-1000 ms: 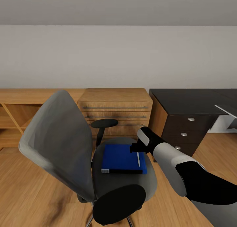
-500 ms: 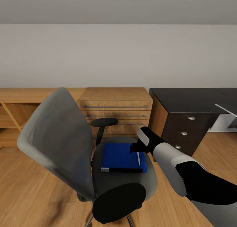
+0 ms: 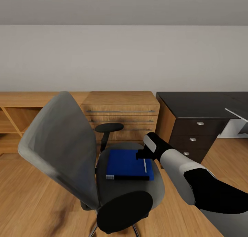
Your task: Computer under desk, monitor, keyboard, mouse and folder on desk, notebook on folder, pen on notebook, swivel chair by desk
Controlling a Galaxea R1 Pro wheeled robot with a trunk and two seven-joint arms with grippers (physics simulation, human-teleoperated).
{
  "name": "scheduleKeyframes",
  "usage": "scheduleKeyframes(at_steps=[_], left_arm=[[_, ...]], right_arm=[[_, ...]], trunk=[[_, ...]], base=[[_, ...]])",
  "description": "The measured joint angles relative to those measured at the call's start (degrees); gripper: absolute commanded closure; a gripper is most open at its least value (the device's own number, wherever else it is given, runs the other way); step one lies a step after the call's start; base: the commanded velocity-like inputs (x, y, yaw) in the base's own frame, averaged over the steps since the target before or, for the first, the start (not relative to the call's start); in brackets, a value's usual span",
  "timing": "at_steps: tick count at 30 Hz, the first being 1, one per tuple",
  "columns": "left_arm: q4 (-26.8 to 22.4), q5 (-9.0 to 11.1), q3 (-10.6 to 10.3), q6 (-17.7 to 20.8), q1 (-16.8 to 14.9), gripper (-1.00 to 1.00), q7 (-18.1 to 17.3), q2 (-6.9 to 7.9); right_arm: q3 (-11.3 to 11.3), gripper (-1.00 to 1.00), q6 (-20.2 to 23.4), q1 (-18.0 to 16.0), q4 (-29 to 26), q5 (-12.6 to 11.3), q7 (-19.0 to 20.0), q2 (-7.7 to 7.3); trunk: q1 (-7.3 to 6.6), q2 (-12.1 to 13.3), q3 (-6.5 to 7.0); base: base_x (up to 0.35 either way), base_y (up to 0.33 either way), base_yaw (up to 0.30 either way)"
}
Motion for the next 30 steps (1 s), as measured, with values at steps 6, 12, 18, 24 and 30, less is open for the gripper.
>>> scheduleKeyframes(at_steps=[6,12,18,24,30], left_arm=[[0.00,-0.01,0.00,0.00,0.00,-1.00,0.00,0.00],[0.00,0.00,0.00,0.00,0.00,-1.00,0.02,0.00],[0.00,-0.01,0.00,0.00,0.00,-1.00,0.01,0.00],[0.00,-0.01,0.00,0.00,0.00,-1.00,0.00,-0.03],[0.00,-0.03,0.00,0.00,0.00,-1.00,-0.02,-0.02]], right_arm=[[-0.07,-1.00,0.00,0.02,-0.01,-0.01,1.29,0.00],[-0.08,-1.00,0.06,0.07,0.01,0.07,4.82,0.00],[-0.08,-1.00,0.08,0.08,0.02,0.16,6.36,0.00],[-0.08,-1.00,0.08,0.09,0.02,0.17,6.62,0.00],[-0.08,-1.00,0.08,0.09,0.02,0.17,6.66,0.00]], trunk=[[0.00,0.00,0.00],[0.00,0.00,0.00],[0.00,0.00,0.00],[0.00,0.00,0.00],[0.00,0.00,0.00]], base=[[0.000,0.000,0.000],[0.000,0.000,0.000],[0.000,0.000,0.000],[0.000,0.000,0.000],[0.000,0.000,0.000]])
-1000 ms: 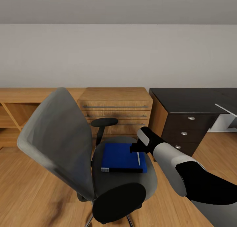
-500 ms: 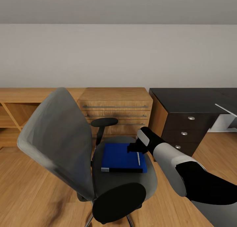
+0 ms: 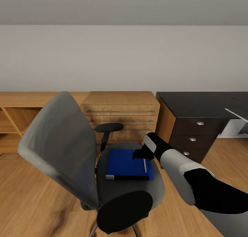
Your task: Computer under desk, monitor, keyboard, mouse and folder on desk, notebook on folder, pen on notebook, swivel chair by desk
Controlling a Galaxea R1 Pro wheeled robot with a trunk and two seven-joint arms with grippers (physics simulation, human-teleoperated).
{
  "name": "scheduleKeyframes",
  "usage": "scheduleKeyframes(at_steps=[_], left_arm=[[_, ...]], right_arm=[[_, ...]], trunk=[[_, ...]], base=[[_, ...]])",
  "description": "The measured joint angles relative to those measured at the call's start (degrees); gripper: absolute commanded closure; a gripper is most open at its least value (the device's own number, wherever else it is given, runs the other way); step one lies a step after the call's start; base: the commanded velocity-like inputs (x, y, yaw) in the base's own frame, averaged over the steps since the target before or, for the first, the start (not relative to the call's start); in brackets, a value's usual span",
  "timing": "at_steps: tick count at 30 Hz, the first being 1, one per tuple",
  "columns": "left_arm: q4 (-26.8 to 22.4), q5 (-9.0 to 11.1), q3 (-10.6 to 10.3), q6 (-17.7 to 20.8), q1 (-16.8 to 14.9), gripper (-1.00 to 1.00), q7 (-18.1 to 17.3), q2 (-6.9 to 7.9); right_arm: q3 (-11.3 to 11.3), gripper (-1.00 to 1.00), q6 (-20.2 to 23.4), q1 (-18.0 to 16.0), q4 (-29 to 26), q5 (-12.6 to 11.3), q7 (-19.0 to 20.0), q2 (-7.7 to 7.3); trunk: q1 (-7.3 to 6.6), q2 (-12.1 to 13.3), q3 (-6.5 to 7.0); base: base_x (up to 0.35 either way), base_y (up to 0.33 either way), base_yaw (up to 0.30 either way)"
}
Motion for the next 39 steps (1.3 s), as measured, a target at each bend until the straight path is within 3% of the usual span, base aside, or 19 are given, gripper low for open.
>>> scheduleKeyframes(at_steps=[34,35,39], left_arm=[[0.01,-0.05,0.00,-0.03,0.00,-1.00,-0.01,0.00],[0.01,-0.06,0.00,-0.03,0.00,-1.00,-0.01,0.01],[0.00,-0.05,0.00,-0.02,0.01,-1.00,-0.01,0.02]], right_arm=[[0.21,-1.00,0.01,0.03,-0.09,0.83,0.05,0.00],[0.22,1.00,0.01,0.04,-0.09,0.82,0.06,0.00],[0.63,1.00,0.30,0.03,0.19,2.70,-0.07,0.00]], trunk=[[0.65,-1.21,-0.53],[0.65,-1.21,-0.53],[0.65,-1.21,-0.53]], base=[[0.000,0.000,0.000],[0.000,0.000,0.000],[0.000,0.000,0.000]])
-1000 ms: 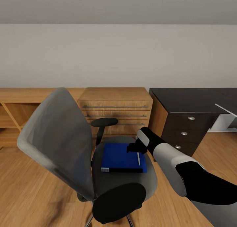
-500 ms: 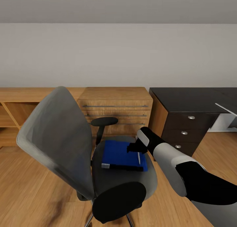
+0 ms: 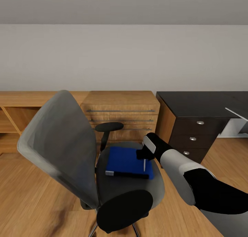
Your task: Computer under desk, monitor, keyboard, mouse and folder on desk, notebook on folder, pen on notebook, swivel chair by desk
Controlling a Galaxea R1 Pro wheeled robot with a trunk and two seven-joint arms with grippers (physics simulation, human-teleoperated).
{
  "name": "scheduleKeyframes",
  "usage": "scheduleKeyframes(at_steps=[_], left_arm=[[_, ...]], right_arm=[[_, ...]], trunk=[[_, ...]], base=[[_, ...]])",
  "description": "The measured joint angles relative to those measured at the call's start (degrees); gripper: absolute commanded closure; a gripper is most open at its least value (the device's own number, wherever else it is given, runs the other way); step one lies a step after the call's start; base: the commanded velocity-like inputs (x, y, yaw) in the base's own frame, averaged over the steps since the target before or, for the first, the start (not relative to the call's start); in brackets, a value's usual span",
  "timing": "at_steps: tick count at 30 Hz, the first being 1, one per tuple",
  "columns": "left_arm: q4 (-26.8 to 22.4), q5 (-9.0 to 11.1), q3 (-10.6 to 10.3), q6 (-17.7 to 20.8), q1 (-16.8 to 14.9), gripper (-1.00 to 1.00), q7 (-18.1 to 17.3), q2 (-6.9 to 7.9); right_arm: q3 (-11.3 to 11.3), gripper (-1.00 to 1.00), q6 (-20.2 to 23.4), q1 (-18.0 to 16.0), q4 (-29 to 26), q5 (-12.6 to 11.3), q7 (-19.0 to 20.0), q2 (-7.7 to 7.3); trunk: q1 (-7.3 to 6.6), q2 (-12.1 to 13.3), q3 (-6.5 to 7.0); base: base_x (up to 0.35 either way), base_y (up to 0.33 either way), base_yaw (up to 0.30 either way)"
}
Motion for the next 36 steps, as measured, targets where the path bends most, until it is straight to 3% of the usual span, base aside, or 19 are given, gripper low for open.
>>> scheduleKeyframes(at_steps=[16,17,19,20,36], left_arm=[[0.00,0.02,0.00,-0.02,0.00,-1.00,0.00,0.00],[0.00,0.03,0.00,-0.03,-0.01,-1.00,0.00,0.00],[0.00,0.03,0.00,-0.05,-0.01,-1.00,0.00,0.00],[0.00,0.05,-0.01,-0.05,-0.01,-1.00,0.00,0.00],[0.00,0.07,0.00,-0.06,-0.01,-1.00,0.03,0.00]], right_arm=[[0.11,1.00,0.05,0.00,-0.04,0.27,-0.03,0.00],[-0.17,1.00,-0.20,-0.01,0.90,-1.31,0.10,0.00],[-0.05,1.00,-0.18,0.00,1.32,-0.91,0.01,0.00],[-0.61,1.00,-0.40,0.06,1.70,-2.76,0.12,0.00],[-0.62,1.00,-0.38,0.06,1.74,-2.72,0.21,0.00]], trunk=[[0.00,0.00,0.00],[-0.21,0.39,0.17],[-0.65,1.19,0.53],[-0.86,1.60,0.70],[-0.87,1.61,0.70]], base=[[0.000,0.000,0.000],[0.000,0.000,0.000],[0.000,0.000,0.000],[0.000,0.000,0.000],[0.000,0.000,0.000]])
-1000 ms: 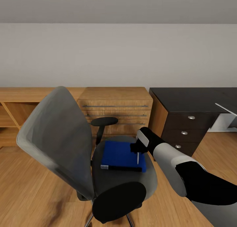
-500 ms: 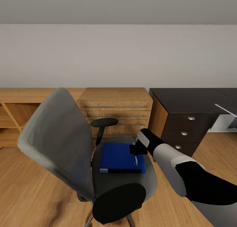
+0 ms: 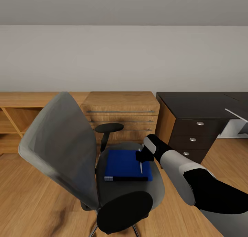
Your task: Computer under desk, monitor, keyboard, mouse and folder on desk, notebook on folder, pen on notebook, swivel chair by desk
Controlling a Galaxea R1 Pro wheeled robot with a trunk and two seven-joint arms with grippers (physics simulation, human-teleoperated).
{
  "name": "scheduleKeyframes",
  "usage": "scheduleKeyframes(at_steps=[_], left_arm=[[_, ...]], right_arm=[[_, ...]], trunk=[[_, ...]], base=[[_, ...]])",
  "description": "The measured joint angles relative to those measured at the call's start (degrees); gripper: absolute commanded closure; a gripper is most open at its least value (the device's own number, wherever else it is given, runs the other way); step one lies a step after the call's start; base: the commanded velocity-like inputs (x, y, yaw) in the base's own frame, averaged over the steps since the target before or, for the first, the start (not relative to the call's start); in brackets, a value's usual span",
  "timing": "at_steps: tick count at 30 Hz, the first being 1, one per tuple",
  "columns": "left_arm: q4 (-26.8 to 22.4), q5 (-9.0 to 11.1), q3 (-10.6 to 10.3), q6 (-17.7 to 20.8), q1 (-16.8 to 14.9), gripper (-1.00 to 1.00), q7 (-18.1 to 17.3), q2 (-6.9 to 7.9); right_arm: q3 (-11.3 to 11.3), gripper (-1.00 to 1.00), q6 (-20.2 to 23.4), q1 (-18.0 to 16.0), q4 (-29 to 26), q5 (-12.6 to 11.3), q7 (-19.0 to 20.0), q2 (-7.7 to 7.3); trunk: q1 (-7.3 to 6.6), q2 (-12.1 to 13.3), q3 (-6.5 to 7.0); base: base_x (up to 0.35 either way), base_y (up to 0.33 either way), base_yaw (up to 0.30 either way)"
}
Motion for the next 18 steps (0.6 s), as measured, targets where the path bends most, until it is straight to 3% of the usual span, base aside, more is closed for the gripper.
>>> scheduleKeyframes(at_steps=[6,18], left_arm=[[0.00,0.00,0.00,0.00,0.00,-1.00,0.00,0.00],[0.01,-0.04,0.00,0.06,0.00,-1.00,-0.03,-0.06]], right_arm=[[-0.05,1.00,-0.05,0.00,0.00,0.04,0.00,0.00],[-0.07,1.00,-0.93,0.00,0.08,0.04,0.06,0.00]], trunk=[[0.00,0.00,0.00],[-2.63,4.80,2.15]], base=[[0.000,0.000,0.000],[0.000,0.000,0.000]])
